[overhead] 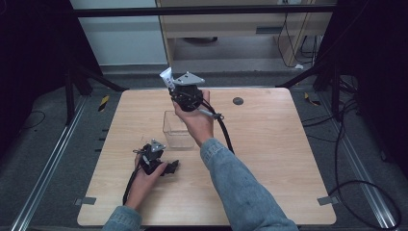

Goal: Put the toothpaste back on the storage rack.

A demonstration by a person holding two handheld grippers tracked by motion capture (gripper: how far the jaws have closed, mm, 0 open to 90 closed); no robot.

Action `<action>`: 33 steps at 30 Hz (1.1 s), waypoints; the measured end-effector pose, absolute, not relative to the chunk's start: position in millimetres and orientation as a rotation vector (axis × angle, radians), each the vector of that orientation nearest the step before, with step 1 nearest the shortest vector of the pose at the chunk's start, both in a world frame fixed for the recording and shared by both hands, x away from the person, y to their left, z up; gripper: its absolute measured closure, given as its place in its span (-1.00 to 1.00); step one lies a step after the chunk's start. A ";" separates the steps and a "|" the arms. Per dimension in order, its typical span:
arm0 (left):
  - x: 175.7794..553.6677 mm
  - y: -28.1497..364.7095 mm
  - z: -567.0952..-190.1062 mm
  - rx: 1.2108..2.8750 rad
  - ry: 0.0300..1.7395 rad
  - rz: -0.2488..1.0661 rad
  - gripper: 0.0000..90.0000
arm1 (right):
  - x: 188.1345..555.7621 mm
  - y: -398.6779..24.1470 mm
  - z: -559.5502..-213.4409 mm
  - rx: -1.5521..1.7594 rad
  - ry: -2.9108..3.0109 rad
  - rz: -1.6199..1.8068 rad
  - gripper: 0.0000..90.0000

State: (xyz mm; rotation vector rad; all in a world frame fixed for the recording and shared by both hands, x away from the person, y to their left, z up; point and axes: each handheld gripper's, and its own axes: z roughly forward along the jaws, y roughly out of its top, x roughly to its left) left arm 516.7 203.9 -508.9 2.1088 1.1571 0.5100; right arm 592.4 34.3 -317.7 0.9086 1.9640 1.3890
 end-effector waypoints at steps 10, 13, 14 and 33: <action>516.7 203.9 -508.9 2.108 1.157 0.510 -1.00 | 598.5 32.6 -322.0 0.931 1.962 1.393 0.72; 516.7 203.9 -508.9 2.109 1.157 0.510 -1.00 | 599.1 32.7 -322.9 0.933 1.961 1.397 0.72; 516.7 203.9 -508.9 2.109 1.156 0.510 -1.00 | 599.2 33.1 -322.9 0.936 1.961 1.399 0.72; 516.7 203.7 -509.0 2.106 1.157 0.509 -1.00 | 603.5 38.5 -332.6 0.960 1.949 1.428 0.72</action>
